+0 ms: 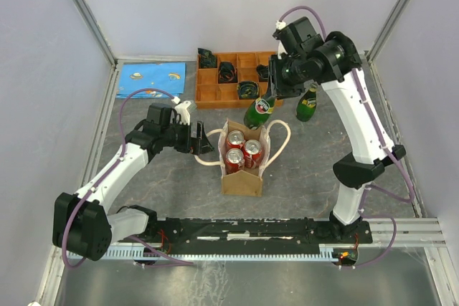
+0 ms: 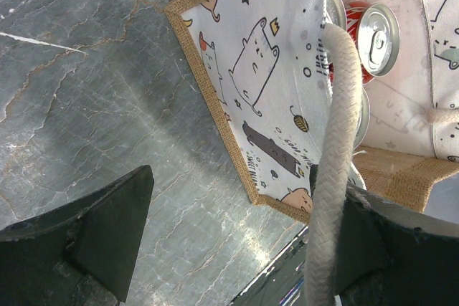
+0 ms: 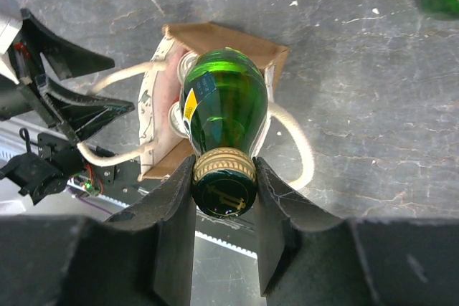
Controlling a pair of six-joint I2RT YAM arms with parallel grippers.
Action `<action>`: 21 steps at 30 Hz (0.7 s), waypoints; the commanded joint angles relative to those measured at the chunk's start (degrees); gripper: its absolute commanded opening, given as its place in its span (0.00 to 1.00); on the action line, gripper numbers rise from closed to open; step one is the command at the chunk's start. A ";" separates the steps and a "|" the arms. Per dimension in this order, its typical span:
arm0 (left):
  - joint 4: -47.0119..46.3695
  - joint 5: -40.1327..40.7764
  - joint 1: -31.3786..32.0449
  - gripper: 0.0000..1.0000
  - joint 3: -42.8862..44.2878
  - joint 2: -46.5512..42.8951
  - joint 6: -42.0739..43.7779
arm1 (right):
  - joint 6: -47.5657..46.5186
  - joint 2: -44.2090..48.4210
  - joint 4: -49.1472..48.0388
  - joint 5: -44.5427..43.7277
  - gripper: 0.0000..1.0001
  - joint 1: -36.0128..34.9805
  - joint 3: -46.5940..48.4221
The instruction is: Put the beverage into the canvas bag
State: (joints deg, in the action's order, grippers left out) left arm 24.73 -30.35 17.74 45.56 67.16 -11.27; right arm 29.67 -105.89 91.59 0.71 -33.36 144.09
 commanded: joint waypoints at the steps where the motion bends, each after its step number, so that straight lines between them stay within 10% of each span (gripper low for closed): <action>1: -1.26 -1.20 0.11 0.95 1.72 0.41 0.81 | 3.01 4.37 -1.61 1.57 0.00 -3.35 0.06; 21: -1.62 -1.34 0.11 0.95 1.39 0.61 0.46 | 11.39 8.83 3.04 -5.31 0.00 -19.28 -9.43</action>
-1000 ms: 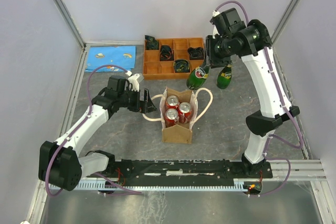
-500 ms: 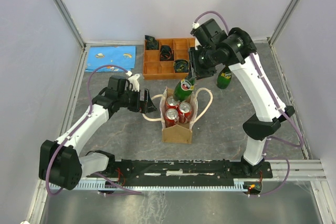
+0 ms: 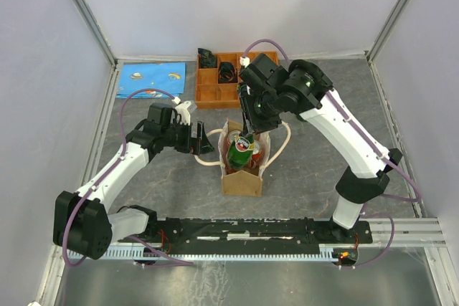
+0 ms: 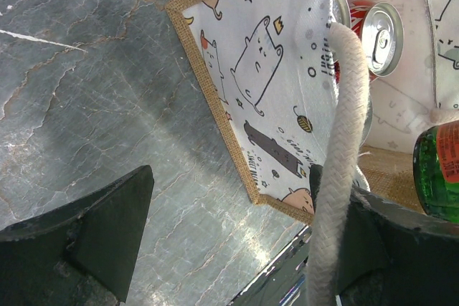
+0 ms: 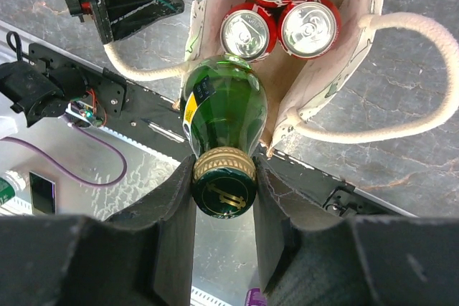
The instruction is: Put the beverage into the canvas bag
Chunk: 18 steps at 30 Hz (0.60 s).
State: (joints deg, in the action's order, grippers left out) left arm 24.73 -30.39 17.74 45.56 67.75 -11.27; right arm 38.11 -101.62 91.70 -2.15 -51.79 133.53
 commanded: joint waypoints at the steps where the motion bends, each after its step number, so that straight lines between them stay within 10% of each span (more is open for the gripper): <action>1: -1.62 -1.36 0.11 0.95 1.38 0.02 0.46 | 3.04 4.79 3.36 -2.83 0.00 -1.01 0.92; 18: -1.09 -1.42 0.10 0.95 1.83 0.72 0.83 | 2.74 6.01 8.19 -6.92 0.00 -1.36 -7.15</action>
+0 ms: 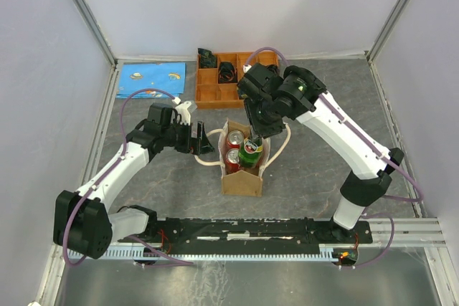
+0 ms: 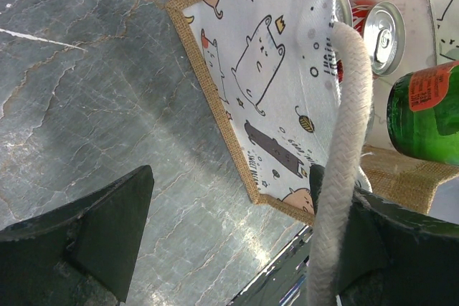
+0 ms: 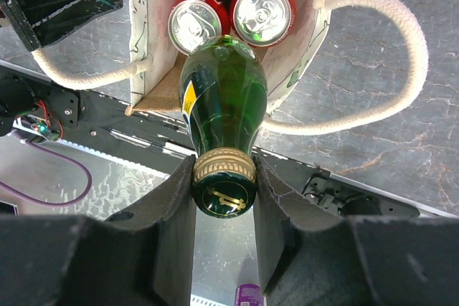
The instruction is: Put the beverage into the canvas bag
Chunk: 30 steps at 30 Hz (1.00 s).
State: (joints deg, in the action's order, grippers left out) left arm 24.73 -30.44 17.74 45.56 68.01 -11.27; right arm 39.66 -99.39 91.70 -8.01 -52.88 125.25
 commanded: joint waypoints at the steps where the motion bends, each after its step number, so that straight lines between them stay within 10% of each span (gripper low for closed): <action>1: -1.17 -1.37 0.10 0.95 1.86 0.49 0.81 | 1.21 3.92 8.45 -1.00 0.00 -0.21 0.75; 30: -1.27 -1.12 0.06 0.95 1.12 -0.07 0.73 | -1.38 2.91 0.60 -0.45 0.00 -0.20 -17.14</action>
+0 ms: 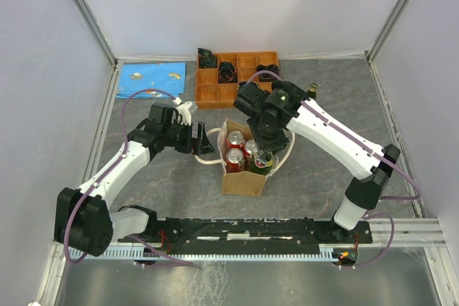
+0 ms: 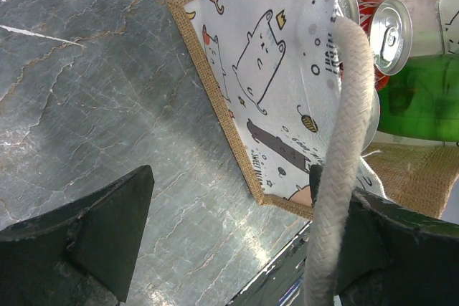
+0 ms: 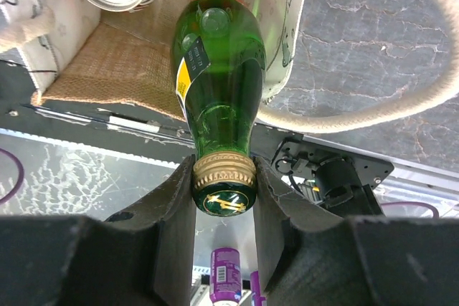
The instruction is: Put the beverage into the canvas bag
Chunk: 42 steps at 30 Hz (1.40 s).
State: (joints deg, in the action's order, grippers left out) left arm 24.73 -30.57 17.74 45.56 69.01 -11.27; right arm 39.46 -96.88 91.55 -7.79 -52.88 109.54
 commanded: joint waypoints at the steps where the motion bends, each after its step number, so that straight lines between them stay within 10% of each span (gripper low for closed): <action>1: -1.35 -0.99 0.10 0.95 1.04 -1.06 0.66 | -1.29 0.27 -0.08 -0.23 0.00 -0.24 -1.80; 28: -1.88 -0.81 0.10 0.95 0.80 -1.37 0.54 | -3.64 -9.43 -1.20 -2.27 0.00 -3.64 -3.71; 32: -1.88 -0.80 0.15 0.95 0.84 -1.41 0.53 | -3.22 -10.08 -0.93 -3.66 0.28 -4.22 -2.98; 42: -1.79 -0.80 0.10 0.95 1.09 -1.40 0.81 | -3.04 -11.43 0.11 -5.48 0.54 -4.28 -5.73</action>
State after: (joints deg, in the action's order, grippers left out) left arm 24.71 -30.57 17.74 45.56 68.97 -11.27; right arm 36.64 -107.04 87.64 -8.88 -57.34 104.97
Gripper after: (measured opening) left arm 0.949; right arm 0.448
